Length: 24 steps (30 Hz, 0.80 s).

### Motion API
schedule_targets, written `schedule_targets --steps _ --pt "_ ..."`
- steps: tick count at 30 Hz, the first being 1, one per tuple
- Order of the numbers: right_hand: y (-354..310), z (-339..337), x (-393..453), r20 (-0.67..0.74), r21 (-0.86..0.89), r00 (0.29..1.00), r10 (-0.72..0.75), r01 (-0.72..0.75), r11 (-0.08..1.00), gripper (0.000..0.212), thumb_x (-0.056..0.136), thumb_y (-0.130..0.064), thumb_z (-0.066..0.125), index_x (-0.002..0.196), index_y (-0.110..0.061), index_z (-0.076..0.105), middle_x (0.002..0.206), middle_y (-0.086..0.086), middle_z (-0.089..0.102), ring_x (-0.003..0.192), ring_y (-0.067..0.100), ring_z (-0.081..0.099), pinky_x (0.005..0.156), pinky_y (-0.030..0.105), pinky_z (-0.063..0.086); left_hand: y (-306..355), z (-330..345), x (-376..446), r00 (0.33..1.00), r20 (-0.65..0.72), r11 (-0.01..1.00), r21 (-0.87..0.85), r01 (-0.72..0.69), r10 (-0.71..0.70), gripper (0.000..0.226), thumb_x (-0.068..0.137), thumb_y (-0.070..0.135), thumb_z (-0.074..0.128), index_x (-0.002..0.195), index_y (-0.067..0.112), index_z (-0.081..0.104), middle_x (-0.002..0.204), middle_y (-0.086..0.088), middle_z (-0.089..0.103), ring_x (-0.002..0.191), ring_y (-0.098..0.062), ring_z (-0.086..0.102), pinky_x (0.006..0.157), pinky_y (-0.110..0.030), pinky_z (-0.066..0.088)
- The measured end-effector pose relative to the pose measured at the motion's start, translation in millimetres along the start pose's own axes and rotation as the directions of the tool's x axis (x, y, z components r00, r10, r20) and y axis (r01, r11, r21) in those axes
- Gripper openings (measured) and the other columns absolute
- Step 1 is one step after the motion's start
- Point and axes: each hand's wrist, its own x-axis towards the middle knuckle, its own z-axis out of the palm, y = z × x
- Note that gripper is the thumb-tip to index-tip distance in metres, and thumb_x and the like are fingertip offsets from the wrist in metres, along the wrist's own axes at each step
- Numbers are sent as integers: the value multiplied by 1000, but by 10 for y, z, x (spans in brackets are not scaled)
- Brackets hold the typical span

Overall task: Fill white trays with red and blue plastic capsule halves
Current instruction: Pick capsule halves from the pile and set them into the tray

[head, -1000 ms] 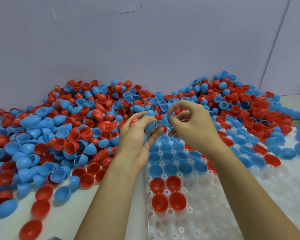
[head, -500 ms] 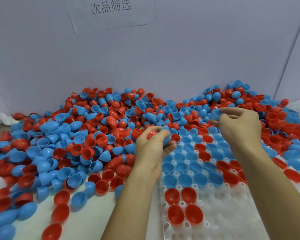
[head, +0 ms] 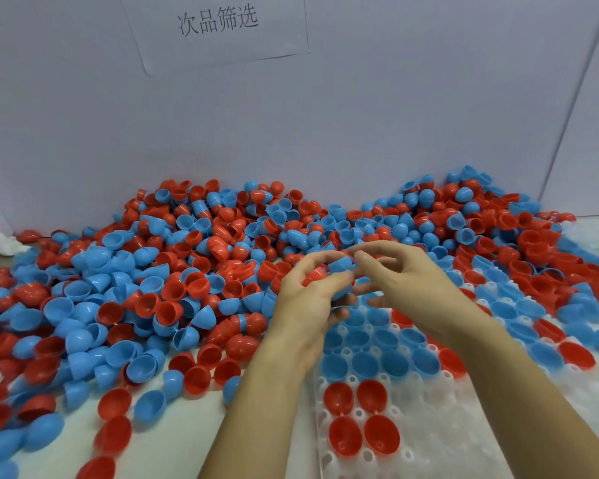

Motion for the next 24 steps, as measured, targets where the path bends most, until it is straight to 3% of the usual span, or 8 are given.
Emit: schedule_targets --steps 4,9,14,17,20,22,24 --pt "32 -4 15 -40 98 999 -22 26 995 12 94 -22 67 100 -28 75 87 -4 77 82 9 74 64 16 56 -18 -9 -26 994 92 989 128 -74 63 33 87 8 74 101 38 71 93 -11 76 67 -14 66 55 -24 48" --pt "42 -7 38 -126 277 991 37 -1 961 26 87 1 67 101 -20 74 94 2 76 82 11 75 67 17 57 8 -31 -11 990 131 998 -12 -54 55 41 91 5 70 120 33 67 99 -8 76 76 -19 72 55 -24 51" --pt "63 3 59 -196 347 980 42 29 937 31 88 7 63 97 -21 74 98 8 73 78 17 74 71 21 59 -5 -33 24 1000 1 1000 -19 0 0 24 93 8 66 114 19 69 98 -14 76 64 -12 69 53 -20 50" --pt "63 7 53 -183 328 983 23 39 944 31 89 5 63 97 -23 73 98 7 73 77 17 74 68 18 57 -16 -39 41 1000 -7 1000 -26 12 -12 17 95 10 64 110 14 70 96 -14 74 59 -11 65 52 -20 48" --pt "58 27 44 -222 281 975 12 52 958 27 91 1 63 104 -22 70 98 6 72 77 15 75 66 16 57 -26 -31 56 999 -31 998 -64 -13 11 13 92 8 68 103 15 68 82 -8 74 55 -11 63 49 -19 48" --pt "65 40 44 -315 135 949 -34 80 988 22 93 -5 63 103 -23 68 94 0 72 76 11 73 64 20 58 -50 -43 68 996 -67 997 -49 -60 56 18 90 8 71 104 18 65 70 -3 72 53 -11 61 48 -20 48" --pt "61 46 45 -333 -21 938 -97 95 995 15 92 -16 66 96 -28 72 88 -9 72 78 4 70 67 21 58 -79 -68 78 982 -103 985 95 -147 156 22 88 10 74 104 21 64 69 2 71 55 -11 61 50 -20 47"
